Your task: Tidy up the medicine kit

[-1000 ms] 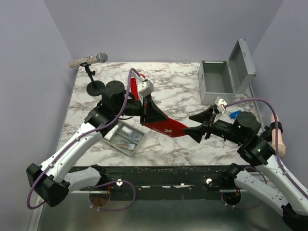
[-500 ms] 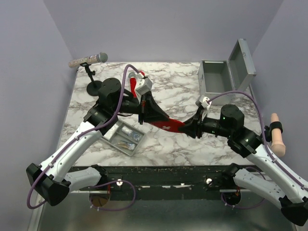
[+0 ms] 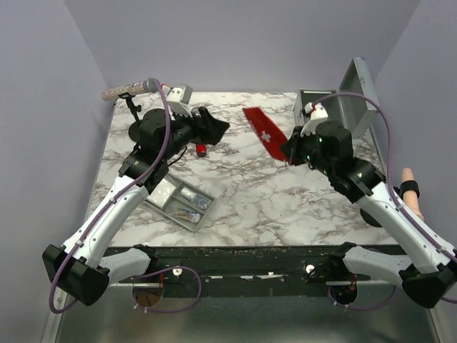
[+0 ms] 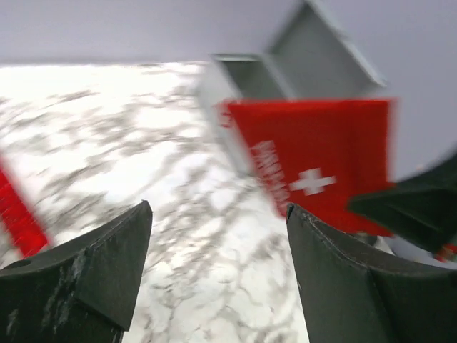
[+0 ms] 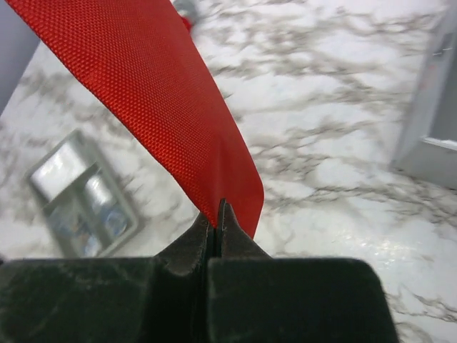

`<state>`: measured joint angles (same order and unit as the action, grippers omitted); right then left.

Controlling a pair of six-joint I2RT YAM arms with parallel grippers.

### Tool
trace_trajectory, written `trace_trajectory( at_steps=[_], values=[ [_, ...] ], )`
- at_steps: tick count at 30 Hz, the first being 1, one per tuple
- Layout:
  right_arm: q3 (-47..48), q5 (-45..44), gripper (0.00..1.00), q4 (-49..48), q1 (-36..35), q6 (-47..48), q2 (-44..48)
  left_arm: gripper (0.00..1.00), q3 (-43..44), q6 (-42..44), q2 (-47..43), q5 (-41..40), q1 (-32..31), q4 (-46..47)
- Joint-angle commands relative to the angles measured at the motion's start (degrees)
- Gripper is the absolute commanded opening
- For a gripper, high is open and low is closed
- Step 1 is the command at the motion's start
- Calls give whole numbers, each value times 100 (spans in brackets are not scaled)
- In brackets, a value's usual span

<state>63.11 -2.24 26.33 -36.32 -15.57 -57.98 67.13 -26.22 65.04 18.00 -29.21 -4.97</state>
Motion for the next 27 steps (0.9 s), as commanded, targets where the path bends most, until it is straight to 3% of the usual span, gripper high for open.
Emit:
trace_trajectory(
  at_steps=[1,9,13,19,27],
  values=[
    [1044,-1806,1,751,684,-560,-872,84,-629,-1455,-157,-3021,319,-672],
    [2397,-1454,1,892,2426,-947,-2392,87,-1983,-2203,-631,-2425,311,21],
    [3170,-1683,1,909,2699,-746,-3235,87,-2634,-2239,-940,-2187,302,636],
    [4094,-1270,1,988,2875,-69,-4334,85,-2810,-2115,-1150,-2090,311,506],
    [3805,-946,1,708,3122,-69,-4732,84,-3356,-2159,-1397,-1871,311,708]
  ],
)
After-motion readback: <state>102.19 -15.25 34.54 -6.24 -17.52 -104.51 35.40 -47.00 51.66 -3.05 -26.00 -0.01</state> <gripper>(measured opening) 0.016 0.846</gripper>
